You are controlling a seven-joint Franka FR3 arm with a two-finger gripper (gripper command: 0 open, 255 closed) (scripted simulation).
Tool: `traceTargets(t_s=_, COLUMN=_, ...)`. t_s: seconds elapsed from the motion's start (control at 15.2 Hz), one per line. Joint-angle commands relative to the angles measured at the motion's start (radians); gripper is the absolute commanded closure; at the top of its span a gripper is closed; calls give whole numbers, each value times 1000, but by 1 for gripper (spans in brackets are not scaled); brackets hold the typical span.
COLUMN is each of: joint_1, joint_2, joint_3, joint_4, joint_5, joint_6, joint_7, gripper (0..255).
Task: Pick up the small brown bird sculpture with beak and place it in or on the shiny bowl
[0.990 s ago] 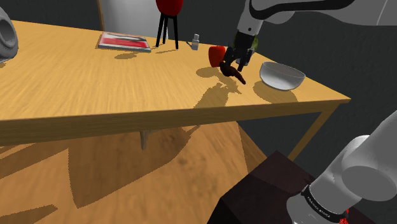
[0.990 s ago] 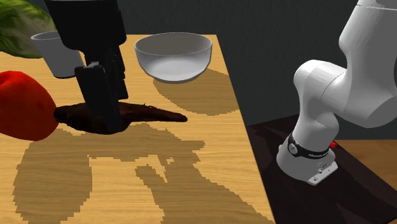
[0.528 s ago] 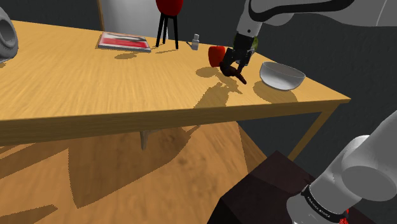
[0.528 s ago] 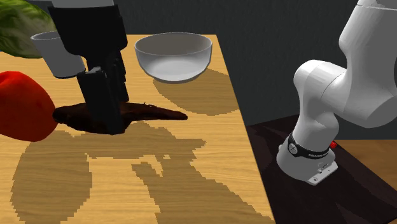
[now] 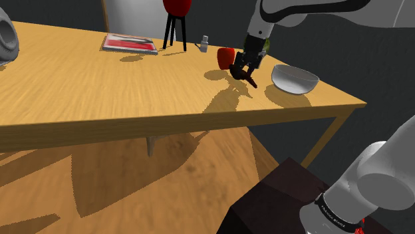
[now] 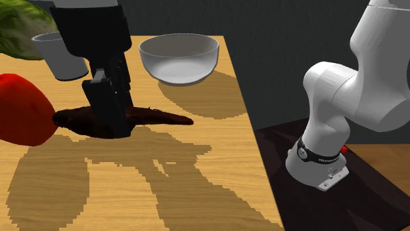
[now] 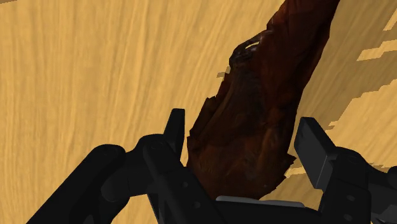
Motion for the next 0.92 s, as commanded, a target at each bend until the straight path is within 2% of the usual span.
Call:
traceTargets(t_s=0.0, joint_1=0, joint_2=0, joint_3=0, joint_4=0, joint_5=0, joint_6=0, joint_7=0, gripper=255)
traceTargets(t_s=0.13, joint_1=0, joint_2=0, joint_3=0, joint_4=0, joint_5=0, joint_6=1, joint_7=0, gripper=255)
traceTargets(t_s=0.86, joint_1=0, joint_2=13, joint_3=-1, joint_4=164, joint_5=0, joint_6=-150, joint_7=5, gripper=255)
